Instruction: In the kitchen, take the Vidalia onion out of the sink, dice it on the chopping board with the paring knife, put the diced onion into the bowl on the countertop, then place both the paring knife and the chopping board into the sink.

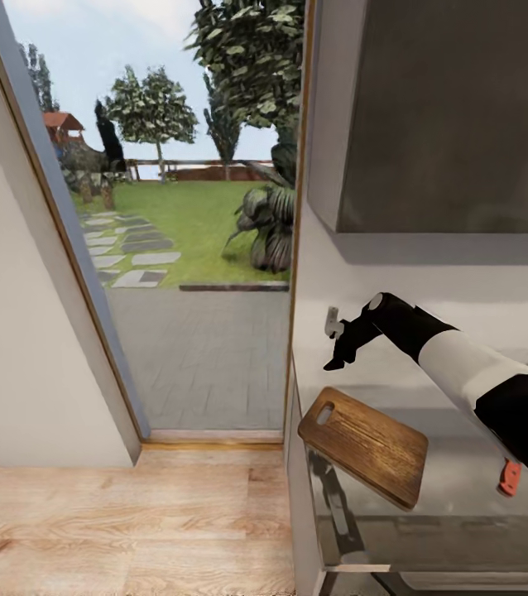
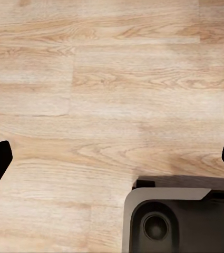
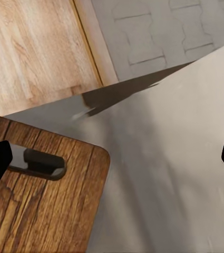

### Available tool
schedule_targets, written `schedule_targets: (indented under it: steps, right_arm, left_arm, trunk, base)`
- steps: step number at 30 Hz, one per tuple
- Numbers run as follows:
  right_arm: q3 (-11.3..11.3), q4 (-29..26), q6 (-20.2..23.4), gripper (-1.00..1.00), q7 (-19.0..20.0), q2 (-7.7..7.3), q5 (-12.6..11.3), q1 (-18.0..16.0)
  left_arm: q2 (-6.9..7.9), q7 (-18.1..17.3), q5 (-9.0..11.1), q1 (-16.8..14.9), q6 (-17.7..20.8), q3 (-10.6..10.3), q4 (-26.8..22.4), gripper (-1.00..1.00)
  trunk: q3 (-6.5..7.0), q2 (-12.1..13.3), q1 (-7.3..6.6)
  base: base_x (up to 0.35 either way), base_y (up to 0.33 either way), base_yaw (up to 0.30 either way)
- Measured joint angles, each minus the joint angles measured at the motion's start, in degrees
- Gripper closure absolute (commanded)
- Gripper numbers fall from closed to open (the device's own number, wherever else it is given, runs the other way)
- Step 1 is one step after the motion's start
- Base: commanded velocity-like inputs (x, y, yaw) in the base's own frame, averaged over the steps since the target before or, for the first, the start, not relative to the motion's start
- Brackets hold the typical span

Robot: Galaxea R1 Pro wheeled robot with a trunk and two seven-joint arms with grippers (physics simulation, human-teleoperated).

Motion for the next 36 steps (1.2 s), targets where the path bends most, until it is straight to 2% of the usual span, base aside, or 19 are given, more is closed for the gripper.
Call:
schedule_targets:
  steps: [16, 21, 36]
  right_arm:
    - [0.02, 0.0, -0.01, -1.0, 0.02, 0.51, 0.0, 0.06]
    - [0.03, 0.0, -0.01, -1.0, 0.07, 1.15, 0.0, 0.06]
    - [0.22, 0.19, -1.15, -1.0, 0.1, 1.14, 0.03, 0.29]
  left_arm:
    - [0.0, 0.0, 0.02, 0.0, 0.0, 0.0, 0.03, -1.0]
    - [0.0, 0.0, -0.01, 0.0, 0.0, 0.0, 0.03, -1.0]
    - [-0.04, 0.0, 0.01, 0.0, 0.0, 0.0, 0.12, -1.0]
  trunk:
    - [-1.48, 0.0, 0.0]
    - [-1.95, 0.0, 0.0]
    - [-3.34, -0.01, 0.0]
  base:
    - [0.001, 0.0, 0.0]
    - [0.0, 0.0, 0.0]
    - [0.0, 0.0, 0.0]
